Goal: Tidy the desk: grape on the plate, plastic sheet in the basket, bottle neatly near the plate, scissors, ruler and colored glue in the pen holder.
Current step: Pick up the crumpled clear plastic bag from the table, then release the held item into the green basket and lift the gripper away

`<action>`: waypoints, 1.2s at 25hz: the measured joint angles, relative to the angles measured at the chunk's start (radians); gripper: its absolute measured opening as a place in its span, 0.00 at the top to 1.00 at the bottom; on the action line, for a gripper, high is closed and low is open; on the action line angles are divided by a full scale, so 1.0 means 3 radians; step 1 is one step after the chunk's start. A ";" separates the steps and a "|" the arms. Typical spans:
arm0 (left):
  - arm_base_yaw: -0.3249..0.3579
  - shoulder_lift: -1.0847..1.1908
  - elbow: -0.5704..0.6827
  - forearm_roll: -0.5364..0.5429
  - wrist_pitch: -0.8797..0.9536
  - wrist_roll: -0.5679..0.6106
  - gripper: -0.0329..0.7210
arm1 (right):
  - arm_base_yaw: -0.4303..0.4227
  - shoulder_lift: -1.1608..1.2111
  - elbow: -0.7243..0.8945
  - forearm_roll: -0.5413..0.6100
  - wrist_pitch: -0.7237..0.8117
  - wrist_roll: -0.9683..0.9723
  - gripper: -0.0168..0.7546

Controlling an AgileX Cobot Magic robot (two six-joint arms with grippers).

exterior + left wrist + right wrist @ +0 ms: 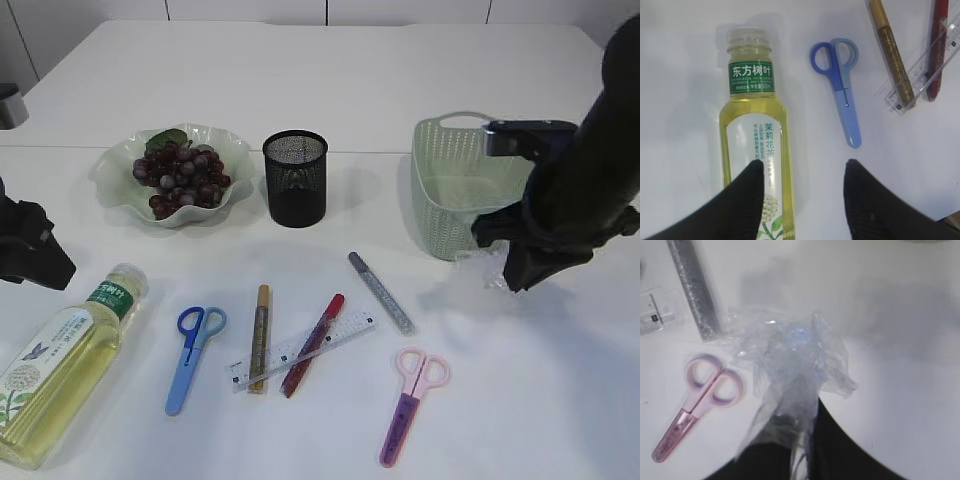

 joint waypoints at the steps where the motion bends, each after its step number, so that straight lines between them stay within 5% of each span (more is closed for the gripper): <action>1: 0.0000 0.0000 0.0000 0.0000 0.0000 0.0000 0.45 | 0.0000 -0.0060 0.0000 0.0023 0.0033 -0.0040 0.89; 9: 0.0000 0.0000 0.0000 -0.0002 0.0000 -0.0001 0.45 | 0.0000 -0.0556 0.0000 0.0364 -0.0161 -0.0260 0.89; 23: 0.0000 0.0000 0.0000 -0.0002 0.0006 -0.0001 0.45 | 0.0000 -0.0067 -0.0613 0.0243 -0.0888 -0.0191 0.88; 26: 0.0000 0.0000 0.0000 -0.0002 -0.0001 -0.0001 0.45 | 0.0000 0.0164 -0.0820 0.0128 -0.0947 -0.0032 0.81; 30: 0.0000 0.0000 0.0000 -0.0002 -0.0013 -0.0001 0.45 | 0.0000 0.0407 -0.1075 0.0003 -0.0916 0.0095 0.51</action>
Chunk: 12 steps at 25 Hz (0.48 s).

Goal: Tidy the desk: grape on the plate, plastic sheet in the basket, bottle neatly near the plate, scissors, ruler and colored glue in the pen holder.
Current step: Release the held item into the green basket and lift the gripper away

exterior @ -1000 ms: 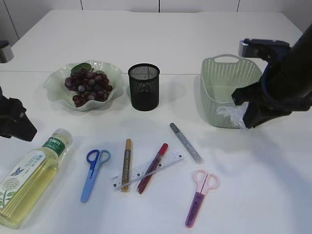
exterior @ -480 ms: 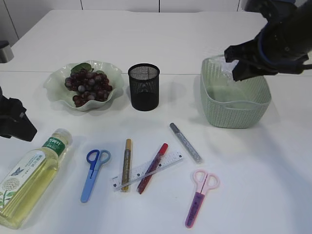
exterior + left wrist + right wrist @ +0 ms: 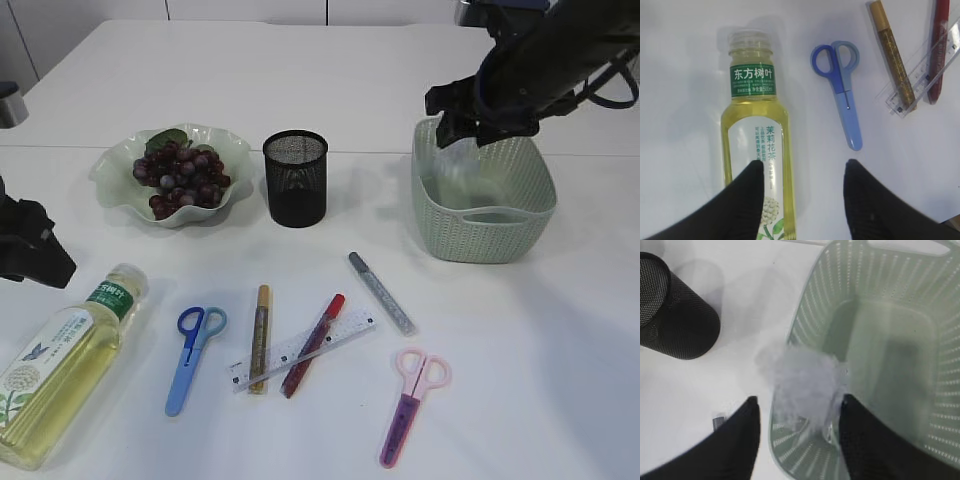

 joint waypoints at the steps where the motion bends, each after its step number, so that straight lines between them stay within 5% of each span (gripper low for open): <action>1: 0.0000 0.0000 0.0000 0.0000 0.0000 0.0000 0.45 | 0.0000 0.0033 -0.0029 -0.0006 0.0016 0.0000 0.42; 5: 0.0000 0.0000 0.0000 0.0000 -0.0011 0.0000 0.45 | 0.0000 0.0048 -0.0125 -0.0021 0.0206 0.0013 0.25; 12: 0.0000 0.0000 0.0000 0.0000 -0.0152 -0.0006 0.45 | 0.0000 -0.0001 -0.0354 -0.0155 0.1244 0.0083 0.23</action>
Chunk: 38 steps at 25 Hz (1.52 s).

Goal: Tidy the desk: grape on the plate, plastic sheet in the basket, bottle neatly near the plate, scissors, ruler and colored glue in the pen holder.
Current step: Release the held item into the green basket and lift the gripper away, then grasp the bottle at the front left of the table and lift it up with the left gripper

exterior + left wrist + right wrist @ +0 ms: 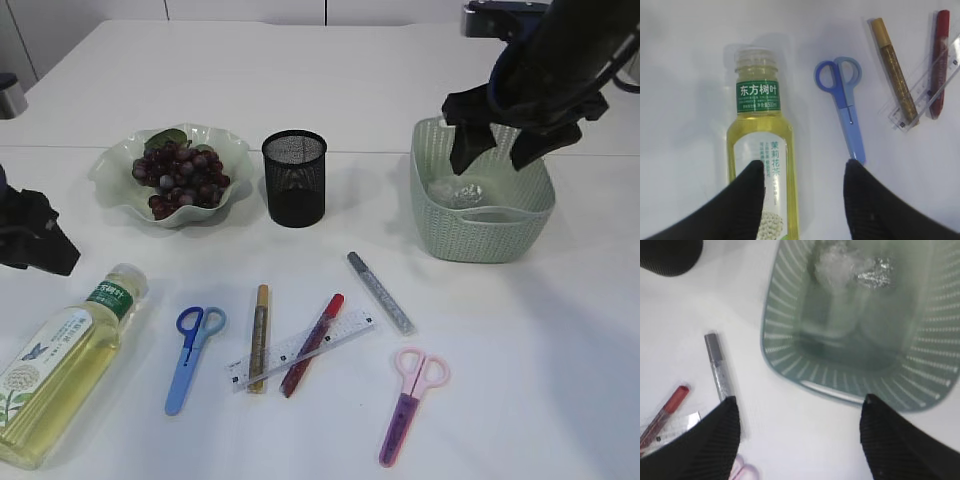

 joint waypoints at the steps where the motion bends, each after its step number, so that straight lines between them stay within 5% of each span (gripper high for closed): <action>1: 0.0000 0.0000 0.0000 0.0000 -0.0025 0.0000 0.45 | 0.0000 -0.0046 0.0000 -0.0013 0.0087 0.0014 0.23; 10: 0.0000 0.0000 0.0000 0.0106 0.0097 0.0000 0.45 | 0.0000 -0.0697 -0.0013 -0.0030 0.0623 0.0035 0.23; 18: 0.0000 0.0170 0.0000 0.0540 0.0252 -0.0093 0.23 | 0.0000 -0.0954 0.0276 -0.0030 0.0740 0.0035 0.23; 27: -0.0289 0.0386 0.0000 0.0748 0.0392 -0.0324 0.21 | 0.0000 -0.1187 0.1127 -0.0018 0.0658 -0.0058 0.23; 38: -0.0367 0.0644 0.0000 0.1083 0.0252 -0.0695 0.18 | 0.0000 -0.1215 0.1199 -0.0016 0.0566 -0.0112 0.23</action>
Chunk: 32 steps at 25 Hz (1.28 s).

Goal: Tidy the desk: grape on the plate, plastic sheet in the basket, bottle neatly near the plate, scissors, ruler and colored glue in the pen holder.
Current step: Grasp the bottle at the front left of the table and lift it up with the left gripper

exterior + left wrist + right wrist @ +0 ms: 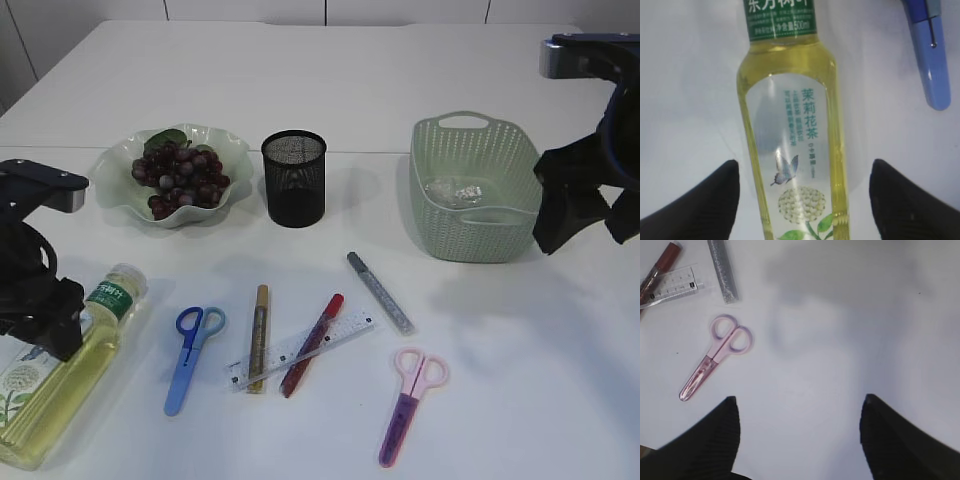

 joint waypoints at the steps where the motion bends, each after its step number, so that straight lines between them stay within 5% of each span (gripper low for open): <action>1: 0.0000 0.0039 0.0000 0.0000 -0.0009 -0.0003 0.17 | 0.0000 -0.0005 0.0000 0.0000 -0.0003 0.0000 0.23; 32: 0.0000 0.0658 0.0000 -0.0011 -0.0357 -0.0141 0.17 | 0.0000 -0.0005 0.0000 0.0065 -0.0035 -0.0036 0.23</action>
